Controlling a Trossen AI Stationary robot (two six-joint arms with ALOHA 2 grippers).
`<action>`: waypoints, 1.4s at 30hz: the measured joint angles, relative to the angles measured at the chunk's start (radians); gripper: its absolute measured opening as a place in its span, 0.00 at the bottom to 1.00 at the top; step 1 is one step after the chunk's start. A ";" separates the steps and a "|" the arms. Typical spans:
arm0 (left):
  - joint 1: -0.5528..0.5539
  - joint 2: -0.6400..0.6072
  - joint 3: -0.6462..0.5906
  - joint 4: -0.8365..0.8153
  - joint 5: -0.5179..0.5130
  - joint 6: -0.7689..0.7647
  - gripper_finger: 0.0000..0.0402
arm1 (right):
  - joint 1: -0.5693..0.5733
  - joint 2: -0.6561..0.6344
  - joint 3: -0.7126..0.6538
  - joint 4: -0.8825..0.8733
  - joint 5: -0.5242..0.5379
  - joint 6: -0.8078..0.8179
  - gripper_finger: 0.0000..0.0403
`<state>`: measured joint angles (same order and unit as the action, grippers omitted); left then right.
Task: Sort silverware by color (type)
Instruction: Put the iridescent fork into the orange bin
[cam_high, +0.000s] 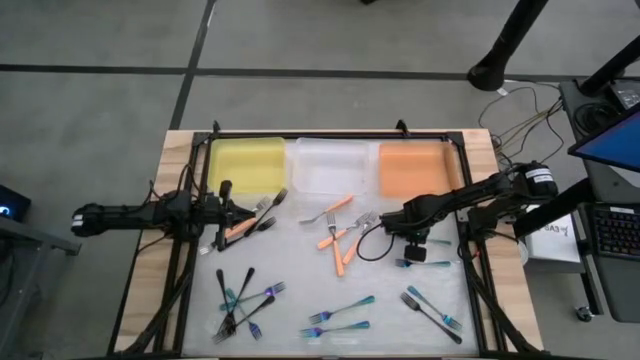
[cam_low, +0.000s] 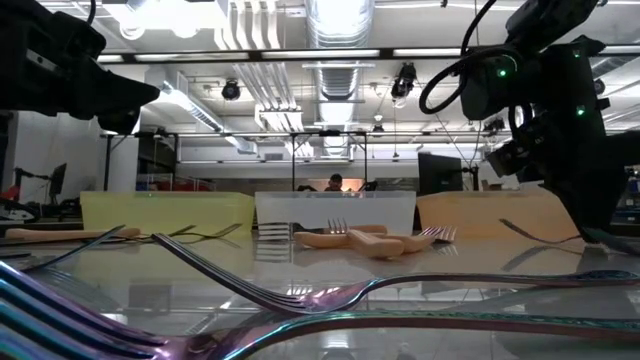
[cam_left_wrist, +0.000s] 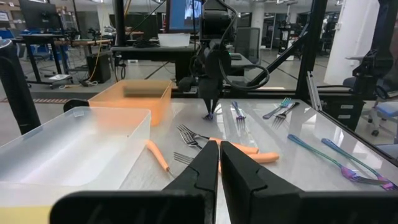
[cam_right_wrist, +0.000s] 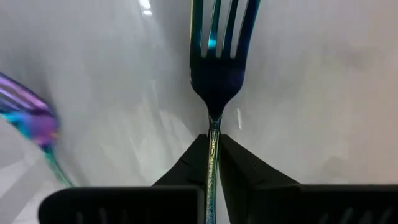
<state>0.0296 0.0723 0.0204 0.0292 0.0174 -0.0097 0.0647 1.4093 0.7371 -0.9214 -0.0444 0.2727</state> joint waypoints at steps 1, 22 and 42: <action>0.000 0.000 0.000 0.000 0.000 0.000 0.00 | 0.000 -0.011 0.007 -0.020 0.000 0.004 0.04; 0.000 0.000 0.000 0.000 0.000 0.000 0.00 | -0.157 -0.162 0.332 -0.344 0.592 -0.149 0.03; 0.000 0.000 0.000 0.000 0.000 0.000 0.00 | -0.612 -0.065 0.246 -0.218 0.586 -0.371 0.13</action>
<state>0.0296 0.0723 0.0204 0.0291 0.0174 -0.0093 -0.5469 1.3448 0.9834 -1.1390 0.5417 -0.0987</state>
